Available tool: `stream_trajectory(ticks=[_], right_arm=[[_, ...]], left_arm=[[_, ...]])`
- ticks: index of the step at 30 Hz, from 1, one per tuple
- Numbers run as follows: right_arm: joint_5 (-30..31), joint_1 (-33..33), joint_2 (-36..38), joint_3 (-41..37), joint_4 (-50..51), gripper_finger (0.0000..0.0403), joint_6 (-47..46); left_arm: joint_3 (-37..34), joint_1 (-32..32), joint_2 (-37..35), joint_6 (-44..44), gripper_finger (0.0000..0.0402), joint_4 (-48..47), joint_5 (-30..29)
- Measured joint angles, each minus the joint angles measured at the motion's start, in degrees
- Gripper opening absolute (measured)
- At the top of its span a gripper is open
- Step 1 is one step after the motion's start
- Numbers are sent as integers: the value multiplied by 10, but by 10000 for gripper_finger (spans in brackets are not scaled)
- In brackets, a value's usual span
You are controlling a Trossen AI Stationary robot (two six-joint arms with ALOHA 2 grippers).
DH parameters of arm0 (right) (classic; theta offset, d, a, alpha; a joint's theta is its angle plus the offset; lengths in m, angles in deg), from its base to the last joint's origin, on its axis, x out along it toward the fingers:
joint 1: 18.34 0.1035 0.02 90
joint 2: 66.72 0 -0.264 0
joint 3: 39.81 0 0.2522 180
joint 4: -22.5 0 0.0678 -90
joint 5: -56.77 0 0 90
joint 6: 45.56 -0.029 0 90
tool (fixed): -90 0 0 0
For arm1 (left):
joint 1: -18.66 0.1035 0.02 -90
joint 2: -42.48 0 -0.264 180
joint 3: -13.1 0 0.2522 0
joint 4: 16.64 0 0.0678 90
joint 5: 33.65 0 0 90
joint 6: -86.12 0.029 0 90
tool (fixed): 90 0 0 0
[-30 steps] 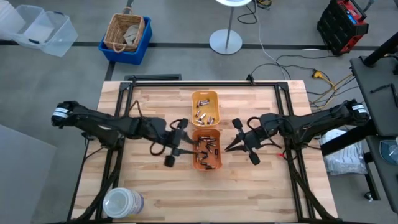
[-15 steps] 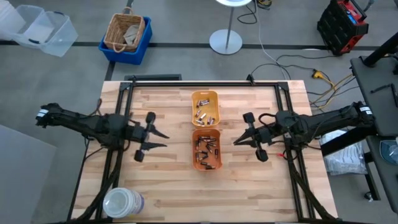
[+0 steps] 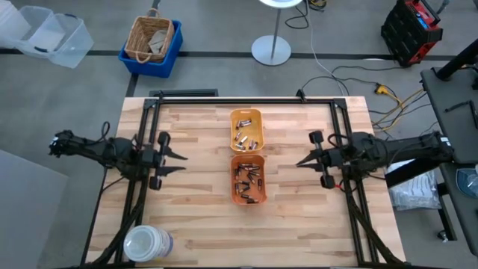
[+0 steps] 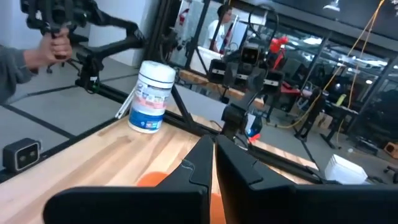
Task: Sort batteries
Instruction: Return to Home Position
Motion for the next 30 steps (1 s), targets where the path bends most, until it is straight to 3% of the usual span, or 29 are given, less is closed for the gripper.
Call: stream_trajectory(ticks=[13, 19, 26, 30], right_arm=[[-1, -1, 207, -95, 75, 12, -23], [9, -2, 309, -128, 133, 12, -27], [8, -3, 298, -160, 146, 12, -34], [9, -3, 303, -215, 87, 12, -35]], left_arm=[[-107, 0, -207, 3, 116, -10, 0], [-111, 1, -199, -1, 116, -17, -4], [-129, 1, -206, -4, 116, -48, 0], [-162, 1, -207, -6, 116, -35, 0]])
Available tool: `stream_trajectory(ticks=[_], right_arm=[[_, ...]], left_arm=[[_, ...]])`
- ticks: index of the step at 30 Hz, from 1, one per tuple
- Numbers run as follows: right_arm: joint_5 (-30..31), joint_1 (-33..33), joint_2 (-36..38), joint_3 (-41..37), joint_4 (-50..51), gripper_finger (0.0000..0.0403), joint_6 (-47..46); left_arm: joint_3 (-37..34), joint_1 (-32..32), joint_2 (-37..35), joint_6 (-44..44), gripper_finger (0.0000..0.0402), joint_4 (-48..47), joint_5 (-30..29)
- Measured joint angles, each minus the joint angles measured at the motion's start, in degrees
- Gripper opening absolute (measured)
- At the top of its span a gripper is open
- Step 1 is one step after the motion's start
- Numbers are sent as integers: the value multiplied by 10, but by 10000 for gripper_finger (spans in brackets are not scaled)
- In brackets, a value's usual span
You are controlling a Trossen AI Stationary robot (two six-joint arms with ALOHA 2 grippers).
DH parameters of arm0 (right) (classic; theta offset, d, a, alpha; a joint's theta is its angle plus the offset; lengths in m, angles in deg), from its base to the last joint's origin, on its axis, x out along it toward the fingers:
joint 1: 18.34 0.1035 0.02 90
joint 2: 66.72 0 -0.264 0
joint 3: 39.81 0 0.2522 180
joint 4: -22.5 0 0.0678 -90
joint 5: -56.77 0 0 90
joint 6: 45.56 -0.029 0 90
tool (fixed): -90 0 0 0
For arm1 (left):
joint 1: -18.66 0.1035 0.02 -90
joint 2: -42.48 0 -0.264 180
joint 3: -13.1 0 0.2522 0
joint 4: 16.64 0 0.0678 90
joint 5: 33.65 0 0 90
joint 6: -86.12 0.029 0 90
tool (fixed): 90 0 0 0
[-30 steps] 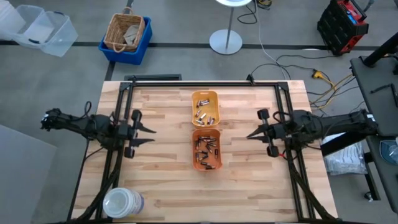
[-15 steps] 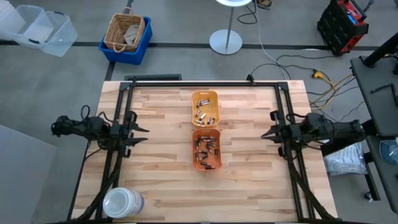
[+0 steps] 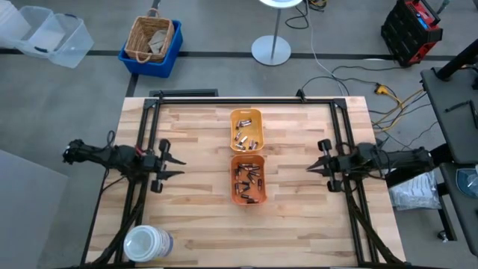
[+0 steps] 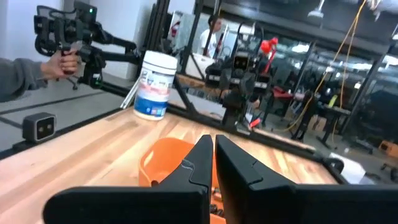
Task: Sort batteries
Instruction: Return to Home Position
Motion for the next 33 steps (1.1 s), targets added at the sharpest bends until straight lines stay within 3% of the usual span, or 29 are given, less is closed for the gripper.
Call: stream_trajectory(ticks=[5, 11, 19, 24, 29, 33], right_arm=[[10, -4, 3, -20, -22, 12, 4], [16, -4, 0, -20, -2, 12, 34], [16, -4, -1, -16, -2, 13, 6], [16, -4, 0, -16, 3, 13, -74], [15, -4, -3, -16, 3, 13, -259], [15, -4, -3, -16, 3, 13, -322]], left_arm=[[-49, 0, 0, -2, 116, 62, 6], [-49, 0, 15, 11, 116, 58, 17], [-41, 0, 34, -5, 116, 51, 15], [-33, 0, 45, -6, 116, 52, 15], [-27, 0, 53, -6, 116, 53, 15], [-26, 0, 57, -6, 116, 53, 15]])
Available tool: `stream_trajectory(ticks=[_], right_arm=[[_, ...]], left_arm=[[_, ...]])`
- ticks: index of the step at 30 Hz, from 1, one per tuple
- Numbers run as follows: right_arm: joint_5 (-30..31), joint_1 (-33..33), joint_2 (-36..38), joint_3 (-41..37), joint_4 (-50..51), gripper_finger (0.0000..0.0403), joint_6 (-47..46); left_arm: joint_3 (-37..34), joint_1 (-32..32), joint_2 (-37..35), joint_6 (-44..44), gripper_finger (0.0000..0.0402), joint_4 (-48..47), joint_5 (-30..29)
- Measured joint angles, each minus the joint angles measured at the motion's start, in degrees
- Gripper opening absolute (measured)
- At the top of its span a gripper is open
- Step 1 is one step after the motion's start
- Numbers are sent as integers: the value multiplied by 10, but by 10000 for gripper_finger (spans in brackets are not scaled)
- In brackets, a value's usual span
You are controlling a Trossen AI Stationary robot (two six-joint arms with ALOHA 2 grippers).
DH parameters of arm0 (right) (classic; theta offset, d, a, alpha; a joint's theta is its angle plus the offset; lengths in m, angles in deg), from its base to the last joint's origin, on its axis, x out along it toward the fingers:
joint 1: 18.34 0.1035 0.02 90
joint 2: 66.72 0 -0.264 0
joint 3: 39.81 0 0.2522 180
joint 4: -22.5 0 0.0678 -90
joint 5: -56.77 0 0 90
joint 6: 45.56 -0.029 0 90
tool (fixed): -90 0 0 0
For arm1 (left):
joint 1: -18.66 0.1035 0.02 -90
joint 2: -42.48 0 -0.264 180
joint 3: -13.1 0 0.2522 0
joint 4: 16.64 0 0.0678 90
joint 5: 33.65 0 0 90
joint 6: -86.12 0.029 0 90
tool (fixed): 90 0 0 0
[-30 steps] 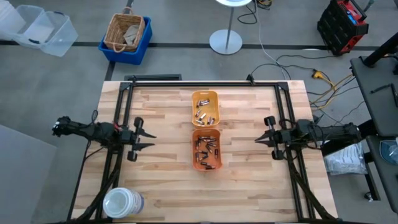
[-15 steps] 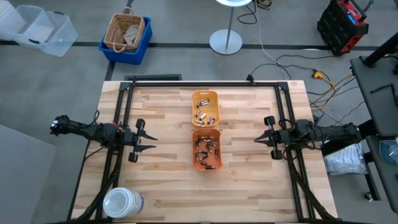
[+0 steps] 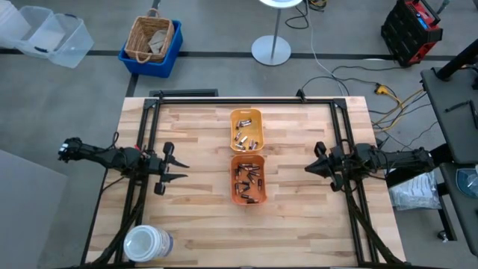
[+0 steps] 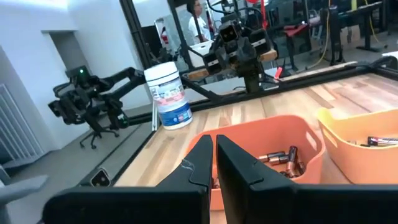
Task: Sort batteries
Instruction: Return to Home Position
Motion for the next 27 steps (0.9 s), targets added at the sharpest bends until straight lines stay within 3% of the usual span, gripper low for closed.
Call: stream_trajectory(ticks=[27], right_arm=[[0, 0, -1, 0, 0, 13, 7]], left_arm=[[0, 0, 27, 0, 116, 1, 0]])
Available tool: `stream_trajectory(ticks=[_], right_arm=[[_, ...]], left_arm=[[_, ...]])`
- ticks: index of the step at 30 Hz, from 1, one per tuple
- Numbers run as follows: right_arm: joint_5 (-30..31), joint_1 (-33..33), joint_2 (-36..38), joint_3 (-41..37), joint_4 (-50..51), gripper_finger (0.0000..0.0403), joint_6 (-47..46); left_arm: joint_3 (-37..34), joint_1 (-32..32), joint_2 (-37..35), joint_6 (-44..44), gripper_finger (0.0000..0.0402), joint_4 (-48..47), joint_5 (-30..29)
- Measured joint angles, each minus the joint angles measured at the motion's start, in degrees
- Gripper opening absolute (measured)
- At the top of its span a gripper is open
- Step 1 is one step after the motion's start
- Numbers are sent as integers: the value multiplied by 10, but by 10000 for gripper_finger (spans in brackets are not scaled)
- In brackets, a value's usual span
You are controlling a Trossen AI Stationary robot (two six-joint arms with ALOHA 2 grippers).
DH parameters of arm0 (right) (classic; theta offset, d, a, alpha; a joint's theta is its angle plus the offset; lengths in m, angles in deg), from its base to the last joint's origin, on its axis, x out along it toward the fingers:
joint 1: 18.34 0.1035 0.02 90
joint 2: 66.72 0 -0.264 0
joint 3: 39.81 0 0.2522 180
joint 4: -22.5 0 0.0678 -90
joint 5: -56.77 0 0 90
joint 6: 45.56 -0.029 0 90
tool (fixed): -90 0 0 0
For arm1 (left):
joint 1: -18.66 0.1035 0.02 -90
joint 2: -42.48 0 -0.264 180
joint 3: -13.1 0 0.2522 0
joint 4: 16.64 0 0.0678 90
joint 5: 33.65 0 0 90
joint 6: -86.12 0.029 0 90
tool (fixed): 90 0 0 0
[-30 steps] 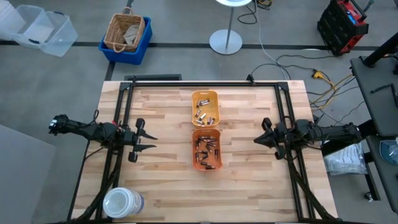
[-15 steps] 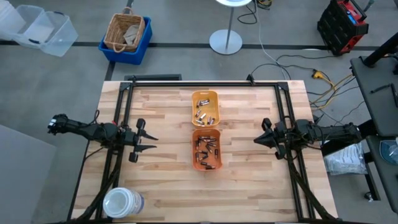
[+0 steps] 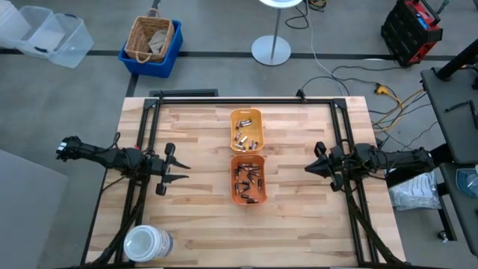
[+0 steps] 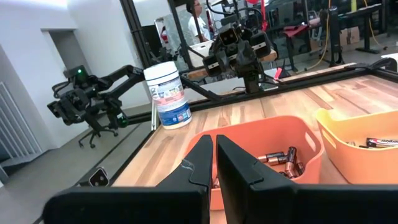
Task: Sort batteries
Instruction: Return to Home Position
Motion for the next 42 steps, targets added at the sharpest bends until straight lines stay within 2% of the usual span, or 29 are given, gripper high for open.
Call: stream_trajectory(ticks=[42], right_arm=[[0, 0, 0, 0, 0, 13, 0]], left_arm=[[0, 0, 25, 0, 116, 0, 0]])
